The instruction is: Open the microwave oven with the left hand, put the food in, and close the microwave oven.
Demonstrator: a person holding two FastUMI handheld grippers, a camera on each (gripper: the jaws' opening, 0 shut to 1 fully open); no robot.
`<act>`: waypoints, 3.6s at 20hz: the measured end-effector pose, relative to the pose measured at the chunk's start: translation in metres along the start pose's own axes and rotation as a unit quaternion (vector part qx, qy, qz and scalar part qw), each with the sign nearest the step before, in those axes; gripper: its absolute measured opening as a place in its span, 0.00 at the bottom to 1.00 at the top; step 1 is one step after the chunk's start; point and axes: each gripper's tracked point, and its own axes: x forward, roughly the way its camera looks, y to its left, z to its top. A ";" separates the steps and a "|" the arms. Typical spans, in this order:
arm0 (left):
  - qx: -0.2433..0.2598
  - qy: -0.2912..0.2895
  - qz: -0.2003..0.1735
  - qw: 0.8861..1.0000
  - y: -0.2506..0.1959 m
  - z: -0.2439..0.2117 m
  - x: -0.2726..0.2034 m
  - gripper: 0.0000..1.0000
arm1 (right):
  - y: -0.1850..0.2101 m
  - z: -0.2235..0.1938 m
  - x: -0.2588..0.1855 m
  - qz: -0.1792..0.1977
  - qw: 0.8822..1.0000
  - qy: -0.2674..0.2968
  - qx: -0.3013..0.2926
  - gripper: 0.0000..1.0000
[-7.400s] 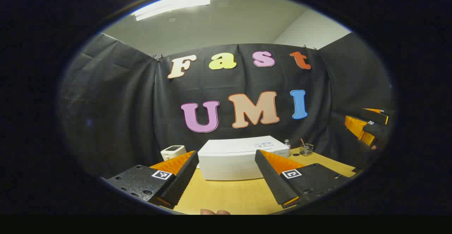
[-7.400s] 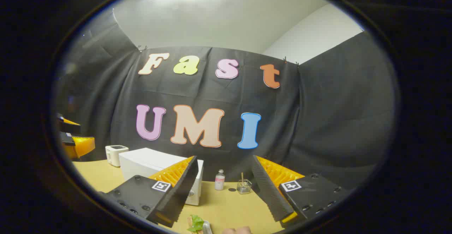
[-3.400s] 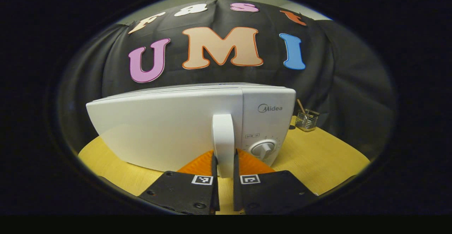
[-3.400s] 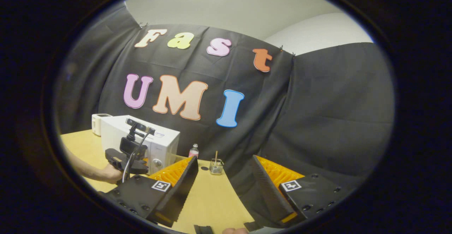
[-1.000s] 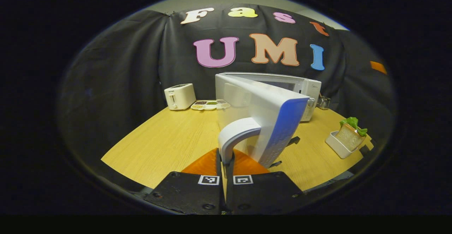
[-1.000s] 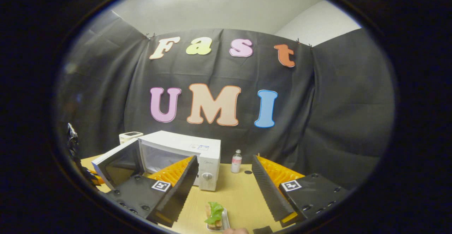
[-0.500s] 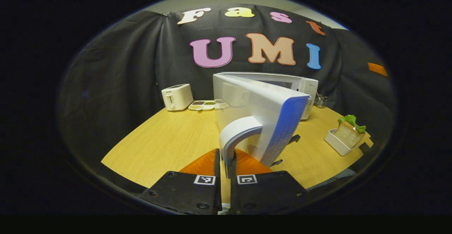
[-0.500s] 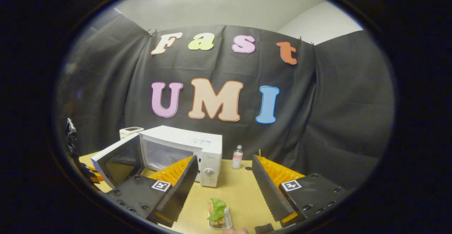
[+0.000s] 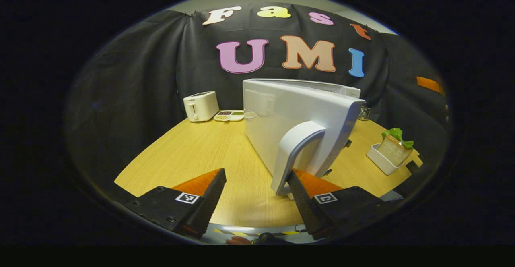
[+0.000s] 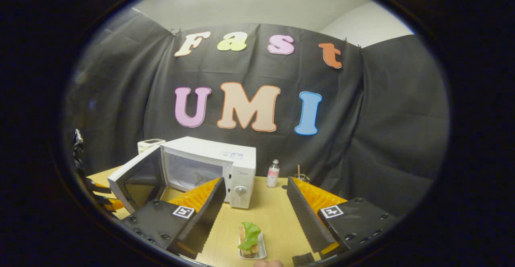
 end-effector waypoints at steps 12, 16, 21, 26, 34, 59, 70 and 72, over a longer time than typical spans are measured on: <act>0.041 -0.080 0.049 0.995 0.020 0.084 -0.056 0.92 | 0.006 -0.077 0.010 0.010 0.997 0.080 0.016 0.97; 0.038 -0.121 0.056 0.990 0.018 0.128 -0.069 1.00 | 0.010 -0.122 0.009 0.015 0.992 0.128 0.003 0.97; 0.028 -0.172 0.054 0.983 0.011 0.184 -0.090 1.00 | 0.010 -0.172 0.004 0.014 0.983 0.185 -0.006 0.97; 0.031 -0.203 0.051 0.977 0.000 0.211 -0.098 0.96 | 0.005 -0.220 0.001 0.012 0.971 0.238 -0.009 0.98; 0.001 -0.209 0.026 0.977 -0.025 0.218 -0.094 0.96 | 0.011 -0.252 0.000 0.017 0.959 0.284 0.012 0.80; 0.003 -0.229 0.014 0.973 -0.028 0.238 -0.086 0.96 | 0.008 -0.208 0.015 0.015 0.961 0.274 0.034 0.34; 0.022 -0.230 0.014 0.973 -0.022 0.238 -0.084 1.00 | 0.071 -0.172 0.061 0.063 0.961 0.258 0.079 0.34; 0.021 -0.225 0.008 0.974 -0.020 0.234 -0.083 0.96 | 0.092 -0.170 0.072 0.071 0.959 0.260 0.089 0.34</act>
